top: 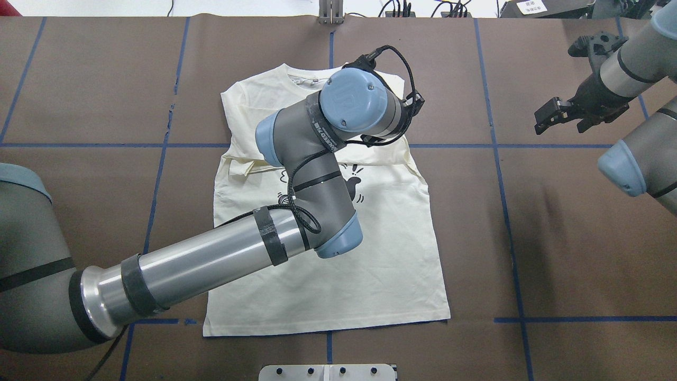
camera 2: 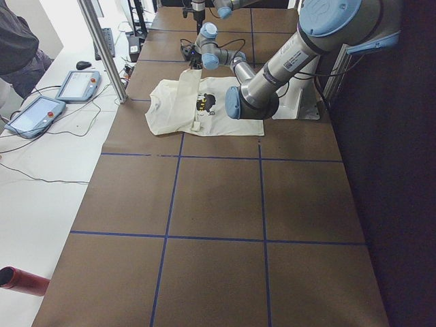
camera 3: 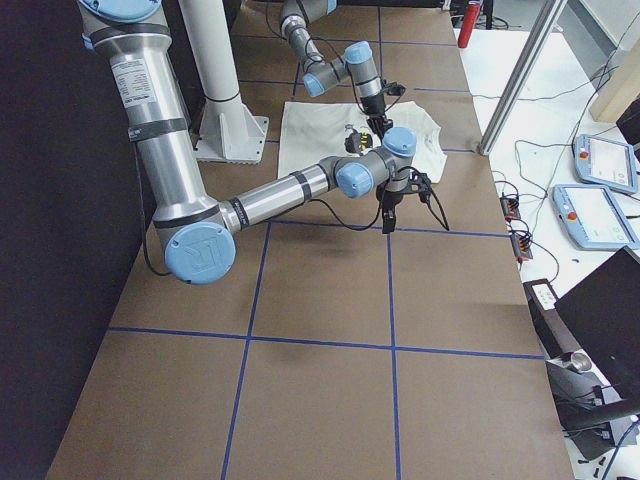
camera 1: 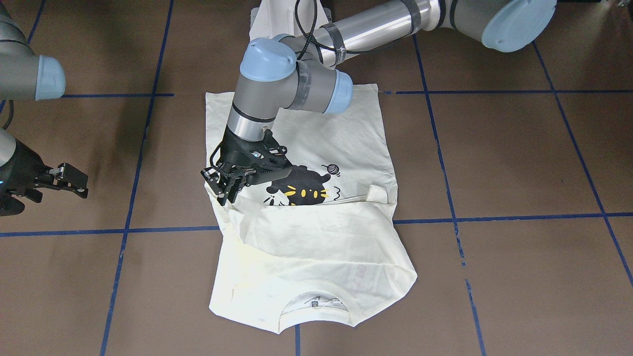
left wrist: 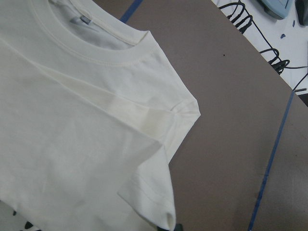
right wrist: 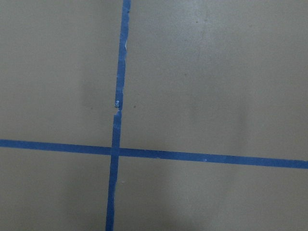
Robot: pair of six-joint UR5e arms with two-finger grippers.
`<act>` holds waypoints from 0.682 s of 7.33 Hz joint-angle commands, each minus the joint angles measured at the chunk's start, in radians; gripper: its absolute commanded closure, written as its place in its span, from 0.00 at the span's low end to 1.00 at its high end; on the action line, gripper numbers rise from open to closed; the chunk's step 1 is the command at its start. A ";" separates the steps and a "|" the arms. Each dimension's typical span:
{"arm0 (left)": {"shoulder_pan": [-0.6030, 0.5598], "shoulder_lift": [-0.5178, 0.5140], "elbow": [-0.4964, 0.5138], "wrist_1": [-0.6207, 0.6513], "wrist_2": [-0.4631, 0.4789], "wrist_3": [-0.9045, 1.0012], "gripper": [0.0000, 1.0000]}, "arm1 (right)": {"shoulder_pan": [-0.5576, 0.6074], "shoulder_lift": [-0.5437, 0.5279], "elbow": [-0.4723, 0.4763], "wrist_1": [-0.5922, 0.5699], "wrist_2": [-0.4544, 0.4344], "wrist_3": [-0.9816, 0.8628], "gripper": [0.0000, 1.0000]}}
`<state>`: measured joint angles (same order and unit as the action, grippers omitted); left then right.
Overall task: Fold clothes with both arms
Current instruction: 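Grasp the other sleeve with the left gripper and fold it across the body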
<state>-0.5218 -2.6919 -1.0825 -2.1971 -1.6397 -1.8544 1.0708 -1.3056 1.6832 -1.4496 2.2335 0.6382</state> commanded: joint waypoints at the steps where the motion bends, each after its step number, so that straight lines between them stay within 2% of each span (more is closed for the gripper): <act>1: 0.019 0.012 0.001 -0.050 0.012 0.110 0.00 | -0.002 0.008 -0.008 0.000 0.000 0.003 0.00; 3: 0.011 0.137 -0.144 -0.023 -0.017 0.177 0.00 | -0.008 0.009 0.010 0.002 0.001 0.006 0.00; 4: -0.018 0.173 -0.212 0.056 -0.084 0.204 0.00 | -0.032 0.009 0.044 0.003 0.001 0.055 0.00; 5: -0.032 0.235 -0.320 0.176 -0.136 0.280 0.00 | -0.099 0.000 0.099 0.012 -0.014 0.157 0.00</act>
<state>-0.5329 -2.5250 -1.2873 -2.1403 -1.7114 -1.6485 1.0319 -1.2985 1.7268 -1.4451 2.2315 0.7002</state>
